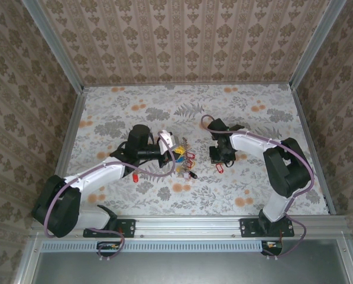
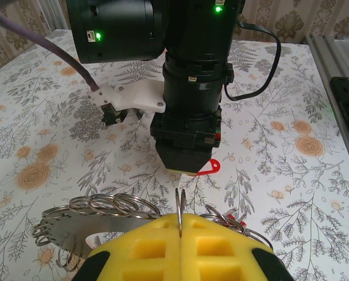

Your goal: Put the keys on the keyring

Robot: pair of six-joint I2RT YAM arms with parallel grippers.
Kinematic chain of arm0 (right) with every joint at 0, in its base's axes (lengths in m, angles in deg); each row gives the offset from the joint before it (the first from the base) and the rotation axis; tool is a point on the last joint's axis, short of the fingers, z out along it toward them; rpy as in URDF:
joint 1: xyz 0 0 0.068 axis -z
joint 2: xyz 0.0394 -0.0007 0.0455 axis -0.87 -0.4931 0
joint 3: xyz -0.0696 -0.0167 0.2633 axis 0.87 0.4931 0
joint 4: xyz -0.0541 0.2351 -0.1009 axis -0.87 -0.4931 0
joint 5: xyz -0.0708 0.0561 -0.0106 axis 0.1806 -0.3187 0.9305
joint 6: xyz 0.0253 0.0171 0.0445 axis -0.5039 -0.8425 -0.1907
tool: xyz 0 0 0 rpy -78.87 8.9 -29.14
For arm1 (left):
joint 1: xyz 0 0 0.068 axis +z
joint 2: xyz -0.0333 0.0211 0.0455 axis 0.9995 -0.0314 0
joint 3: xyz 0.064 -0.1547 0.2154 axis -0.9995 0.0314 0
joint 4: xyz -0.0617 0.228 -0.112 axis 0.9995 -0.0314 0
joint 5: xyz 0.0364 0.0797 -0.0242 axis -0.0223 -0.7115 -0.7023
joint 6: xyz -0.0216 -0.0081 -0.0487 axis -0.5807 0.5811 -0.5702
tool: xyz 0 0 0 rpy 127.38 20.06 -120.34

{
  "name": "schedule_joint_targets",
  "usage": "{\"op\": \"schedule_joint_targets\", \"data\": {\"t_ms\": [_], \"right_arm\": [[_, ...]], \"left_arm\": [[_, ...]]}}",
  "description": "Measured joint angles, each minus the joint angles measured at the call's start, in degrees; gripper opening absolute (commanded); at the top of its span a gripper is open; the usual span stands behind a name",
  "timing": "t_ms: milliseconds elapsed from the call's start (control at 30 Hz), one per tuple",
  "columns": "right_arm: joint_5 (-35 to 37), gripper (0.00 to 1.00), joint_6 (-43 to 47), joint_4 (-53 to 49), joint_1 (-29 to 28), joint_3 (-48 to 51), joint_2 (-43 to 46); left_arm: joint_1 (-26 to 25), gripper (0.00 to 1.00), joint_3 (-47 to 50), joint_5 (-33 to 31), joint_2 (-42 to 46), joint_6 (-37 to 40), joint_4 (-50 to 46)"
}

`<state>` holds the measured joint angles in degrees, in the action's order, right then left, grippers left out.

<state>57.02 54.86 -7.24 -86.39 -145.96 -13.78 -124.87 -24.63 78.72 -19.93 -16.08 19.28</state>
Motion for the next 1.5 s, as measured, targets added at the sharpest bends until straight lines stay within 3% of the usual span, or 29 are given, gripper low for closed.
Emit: {"op": "schedule_joint_targets", "data": {"t_ms": [133,267,800,1000,1100,1500], "right_arm": [[0.57,0.11,-0.07,-0.31,0.00,0.00,0.00],[1.07,0.11,0.09,-0.55,0.00,0.00,0.00],[4.07,0.31,-0.09,-0.59,0.00,0.00,0.00],[4.07,0.16,-0.17,-0.55,0.00,0.00,-0.02],[4.09,0.13,-0.11,-0.55,0.00,0.00,-0.02],[4.46,0.18,-0.09,-0.52,0.00,0.02,-0.02]], "left_arm": [[0.00,0.00,0.02,0.00,0.00,0.00,-0.02],[0.00,0.00,0.02,0.00,0.00,0.00,-0.02],[0.02,0.00,0.02,0.00,0.00,0.02,-0.42],[0.02,0.00,0.02,0.02,0.00,0.00,-0.79],[0.02,0.00,0.02,0.04,0.00,0.02,-0.85],[0.02,0.00,0.02,0.04,0.00,0.02,-1.05]]}}
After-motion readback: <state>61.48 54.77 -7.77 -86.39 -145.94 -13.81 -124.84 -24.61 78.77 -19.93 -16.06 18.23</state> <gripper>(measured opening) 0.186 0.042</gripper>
